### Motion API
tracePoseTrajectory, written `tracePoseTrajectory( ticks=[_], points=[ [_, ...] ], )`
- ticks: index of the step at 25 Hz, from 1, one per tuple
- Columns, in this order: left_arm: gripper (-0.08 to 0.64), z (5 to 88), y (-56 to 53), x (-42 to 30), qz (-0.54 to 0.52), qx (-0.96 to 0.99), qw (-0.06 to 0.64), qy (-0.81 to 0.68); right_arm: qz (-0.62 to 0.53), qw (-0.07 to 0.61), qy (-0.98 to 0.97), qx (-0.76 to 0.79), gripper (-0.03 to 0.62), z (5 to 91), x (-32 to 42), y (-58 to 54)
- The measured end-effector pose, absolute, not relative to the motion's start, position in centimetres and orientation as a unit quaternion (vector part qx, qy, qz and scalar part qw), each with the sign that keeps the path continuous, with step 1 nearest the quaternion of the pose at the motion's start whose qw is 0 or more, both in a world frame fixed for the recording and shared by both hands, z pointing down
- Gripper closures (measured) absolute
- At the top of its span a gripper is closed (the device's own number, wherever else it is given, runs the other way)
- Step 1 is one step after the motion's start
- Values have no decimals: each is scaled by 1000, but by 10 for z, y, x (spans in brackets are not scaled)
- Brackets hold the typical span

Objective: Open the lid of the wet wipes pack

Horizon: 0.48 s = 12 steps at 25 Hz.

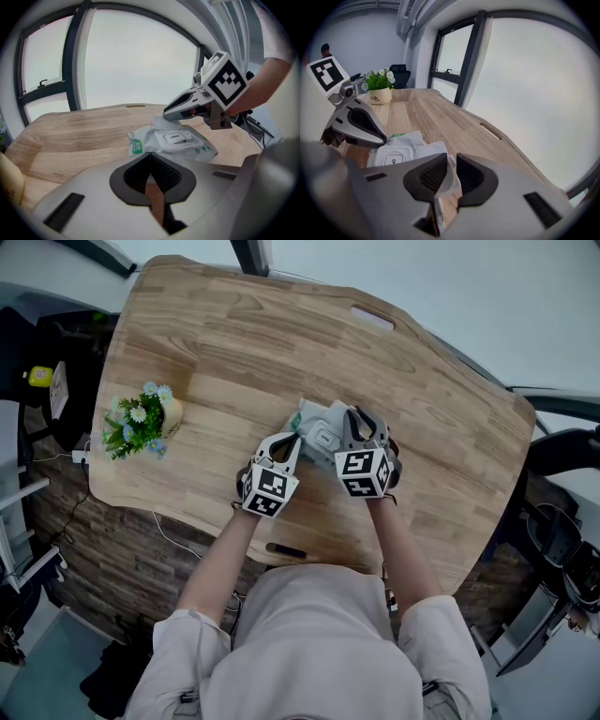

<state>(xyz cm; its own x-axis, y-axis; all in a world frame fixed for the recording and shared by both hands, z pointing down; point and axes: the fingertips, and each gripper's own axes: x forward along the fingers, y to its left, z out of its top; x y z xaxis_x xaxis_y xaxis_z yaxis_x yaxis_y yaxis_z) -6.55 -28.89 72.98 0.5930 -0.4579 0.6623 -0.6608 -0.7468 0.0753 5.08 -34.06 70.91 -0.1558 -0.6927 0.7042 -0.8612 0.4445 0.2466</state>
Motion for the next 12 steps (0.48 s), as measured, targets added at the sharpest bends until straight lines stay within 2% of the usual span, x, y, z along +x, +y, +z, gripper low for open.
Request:
tracePoseTrajectory(
  ticks=[9, 12],
  points=[
    [538, 729, -289, -65, 312, 882, 160, -316, 122, 404, -754, 504, 581, 728, 46, -341],
    [538, 729, -289, -66, 309, 883, 161, -316, 133, 399, -754, 505, 583, 731, 46, -340]
  ],
)
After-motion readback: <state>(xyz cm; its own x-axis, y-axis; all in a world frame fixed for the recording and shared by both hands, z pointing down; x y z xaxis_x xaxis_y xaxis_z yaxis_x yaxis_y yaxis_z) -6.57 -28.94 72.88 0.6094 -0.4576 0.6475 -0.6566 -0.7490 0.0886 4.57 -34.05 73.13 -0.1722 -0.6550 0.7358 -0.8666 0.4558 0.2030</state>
